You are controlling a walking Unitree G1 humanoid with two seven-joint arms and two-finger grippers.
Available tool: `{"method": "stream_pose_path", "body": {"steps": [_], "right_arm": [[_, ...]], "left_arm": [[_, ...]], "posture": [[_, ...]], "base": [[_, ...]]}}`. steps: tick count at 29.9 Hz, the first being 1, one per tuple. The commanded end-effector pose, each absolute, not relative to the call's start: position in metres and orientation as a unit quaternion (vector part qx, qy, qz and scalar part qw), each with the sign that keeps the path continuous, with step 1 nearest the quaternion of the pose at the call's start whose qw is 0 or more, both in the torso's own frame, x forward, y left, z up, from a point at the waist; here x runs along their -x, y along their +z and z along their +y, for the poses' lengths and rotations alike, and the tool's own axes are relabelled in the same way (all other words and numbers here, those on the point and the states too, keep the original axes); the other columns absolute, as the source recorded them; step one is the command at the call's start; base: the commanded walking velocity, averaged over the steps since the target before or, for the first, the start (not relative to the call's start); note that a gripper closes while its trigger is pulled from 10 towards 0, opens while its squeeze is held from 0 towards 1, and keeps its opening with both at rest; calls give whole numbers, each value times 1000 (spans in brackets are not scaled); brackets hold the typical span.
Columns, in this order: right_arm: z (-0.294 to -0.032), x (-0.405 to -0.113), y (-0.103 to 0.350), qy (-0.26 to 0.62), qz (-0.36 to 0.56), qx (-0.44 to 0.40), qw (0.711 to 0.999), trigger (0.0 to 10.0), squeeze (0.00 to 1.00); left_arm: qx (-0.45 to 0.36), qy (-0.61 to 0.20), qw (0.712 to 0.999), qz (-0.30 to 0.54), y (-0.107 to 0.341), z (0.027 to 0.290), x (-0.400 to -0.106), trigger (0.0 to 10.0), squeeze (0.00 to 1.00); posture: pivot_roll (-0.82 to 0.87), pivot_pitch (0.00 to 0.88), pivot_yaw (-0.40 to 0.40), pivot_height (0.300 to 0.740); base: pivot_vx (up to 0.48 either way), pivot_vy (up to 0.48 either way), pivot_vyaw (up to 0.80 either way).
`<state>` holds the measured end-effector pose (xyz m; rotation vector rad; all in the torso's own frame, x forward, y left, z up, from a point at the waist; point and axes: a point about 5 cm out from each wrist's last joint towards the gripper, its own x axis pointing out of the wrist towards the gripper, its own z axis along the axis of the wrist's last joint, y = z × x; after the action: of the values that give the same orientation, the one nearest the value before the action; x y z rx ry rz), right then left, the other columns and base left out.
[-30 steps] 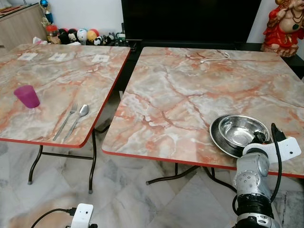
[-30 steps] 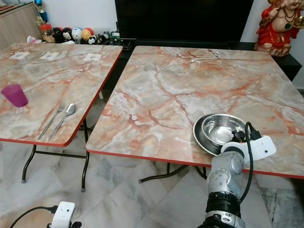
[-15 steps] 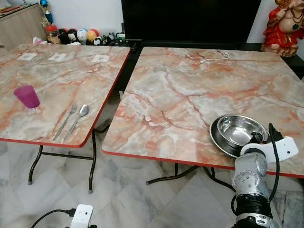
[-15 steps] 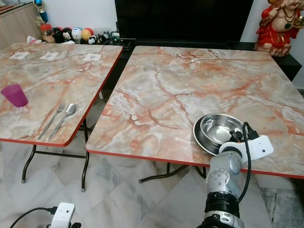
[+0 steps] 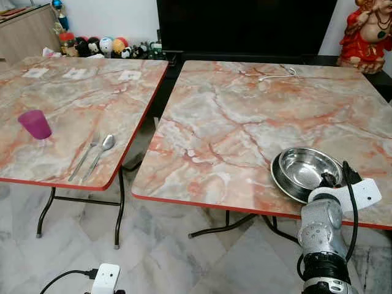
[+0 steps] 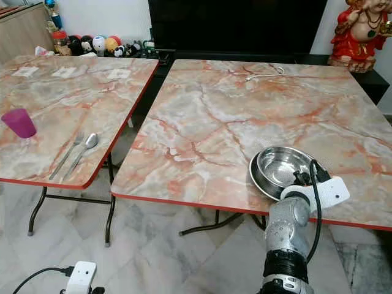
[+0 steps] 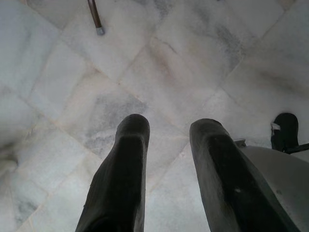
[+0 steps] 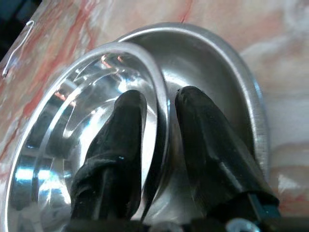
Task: Setting the table
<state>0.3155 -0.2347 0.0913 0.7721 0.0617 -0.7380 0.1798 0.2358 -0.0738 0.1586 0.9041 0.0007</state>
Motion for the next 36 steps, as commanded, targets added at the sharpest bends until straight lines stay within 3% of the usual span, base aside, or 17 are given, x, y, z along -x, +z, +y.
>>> {"method": "stream_pose_path", "body": {"steps": [1,15,16,17,31,32,33,34,35,36], "right_arm": [[-235,-314,94,-352,25,-364,862,10000,0],[-229,-315,107,-319,-18,-352,880,10000,0],[-227,-315,109,-314,-22,-355,880,10000,910],[-227,-315,109,-313,-24,-355,881,10000,1000],[-232,-305,107,-340,-37,-346,874,10000,973],[-234,-304,106,-343,-36,-344,873,10000,675],[-234,-304,106,-343,-36,-344,873,10000,675],[-235,-303,106,-346,-41,-344,872,10000,227],[-237,-302,109,-346,-52,-345,871,10000,0],[-237,-302,109,-346,-52,-345,871,10000,0]], "left_arm": [[-78,2,896,437,-74,237,-179,10000,0],[-79,3,896,436,-74,238,-179,10000,0],[-78,3,896,437,-74,238,-178,10000,0],[-78,2,896,436,-74,238,-178,10000,0],[-76,2,895,439,-75,238,-176,10000,0],[-76,3,895,439,-75,238,-176,10000,0],[-76,3,895,439,-75,238,-176,10000,0],[-76,3,895,439,-75,238,-176,10000,0],[-76,3,895,439,-75,238,-176,10000,0],[-76,3,895,439,-75,238,-176,10000,0]], "posture": [[94,0,-5,740],[93,0,-4,740],[93,0,-4,740],[94,0,-5,740],[90,1,-8,740],[90,1,-8,740],[90,1,-8,740],[90,1,-8,740],[90,1,-8,740],[90,1,-8,740]], "base": [[0,0,0],[0,0,0],[0,0,0],[0,0,0],[0,0,0],[0,0,0],[0,0,0],[0,0,0],[0,0,0],[0,0,0]]}}
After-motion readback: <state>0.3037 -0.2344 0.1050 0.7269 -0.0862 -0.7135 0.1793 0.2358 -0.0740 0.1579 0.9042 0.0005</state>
